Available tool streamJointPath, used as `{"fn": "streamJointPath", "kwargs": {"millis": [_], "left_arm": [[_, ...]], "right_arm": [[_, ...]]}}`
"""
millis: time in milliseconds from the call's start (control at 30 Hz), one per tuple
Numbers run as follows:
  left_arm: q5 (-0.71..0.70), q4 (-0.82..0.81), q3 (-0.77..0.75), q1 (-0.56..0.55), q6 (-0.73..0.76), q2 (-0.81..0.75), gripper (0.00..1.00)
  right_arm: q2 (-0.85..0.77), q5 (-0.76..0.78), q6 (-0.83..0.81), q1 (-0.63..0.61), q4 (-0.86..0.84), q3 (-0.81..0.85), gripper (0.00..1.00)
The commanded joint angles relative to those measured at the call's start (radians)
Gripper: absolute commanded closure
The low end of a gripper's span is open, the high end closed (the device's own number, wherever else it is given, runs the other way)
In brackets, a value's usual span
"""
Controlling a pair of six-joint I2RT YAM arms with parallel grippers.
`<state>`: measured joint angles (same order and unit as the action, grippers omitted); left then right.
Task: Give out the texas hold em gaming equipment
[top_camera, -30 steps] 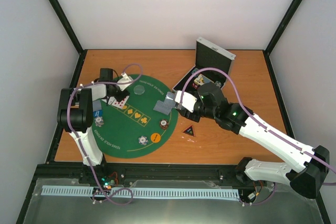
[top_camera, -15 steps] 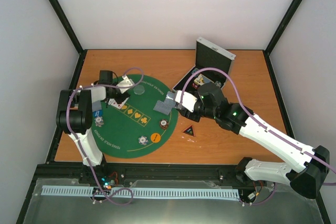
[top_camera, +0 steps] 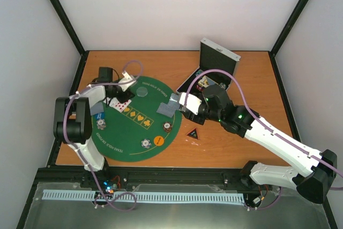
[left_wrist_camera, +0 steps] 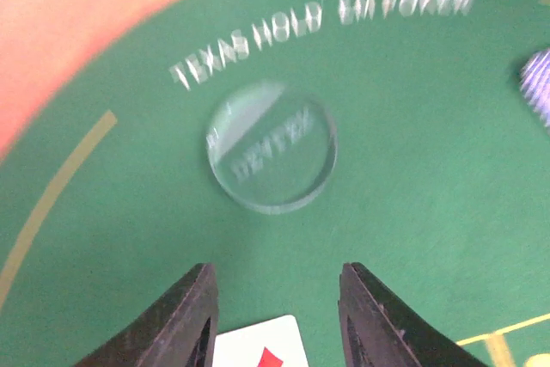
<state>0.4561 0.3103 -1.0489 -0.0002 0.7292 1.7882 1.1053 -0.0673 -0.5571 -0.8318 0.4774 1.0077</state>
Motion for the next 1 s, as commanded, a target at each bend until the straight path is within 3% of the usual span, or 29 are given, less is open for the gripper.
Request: {"fn": "streamJointPath", "kwargs": {"millis": [0,233,400,533,767,967], "left_arm": [[0.149,0.097,-0.123,0.000,-0.156,-0.177,0.57],[0.370,0.222,-0.176,-0.012,-0.322,-0.393,0.30],[0.547,0.412,-0.242,-0.114,-0.421,-0.396,0.17],[0.639,0.452,-0.243,-0.209,-0.473,-0.397,0.01],[0.637,0.406,-0.228,-0.351,-0.542,-0.375,0.00],[0.532,0.325,-0.208,-0.409,-0.644,-0.312,0.03]], "right_arm": [[-0.002,-0.001,0.000,-0.006,0.006,0.022,0.47],[0.027,-0.023,-0.002,-0.006,-0.031,0.017,0.47],[0.060,-0.040,-0.004,-0.006,-0.050,0.031,0.47],[0.071,-0.049,-0.004,-0.006,-0.052,0.039,0.48],[0.068,-0.057,0.006,-0.009,-0.055,0.040,0.48],[0.067,-0.060,0.010,-0.011,-0.056,0.041,0.48]]}}
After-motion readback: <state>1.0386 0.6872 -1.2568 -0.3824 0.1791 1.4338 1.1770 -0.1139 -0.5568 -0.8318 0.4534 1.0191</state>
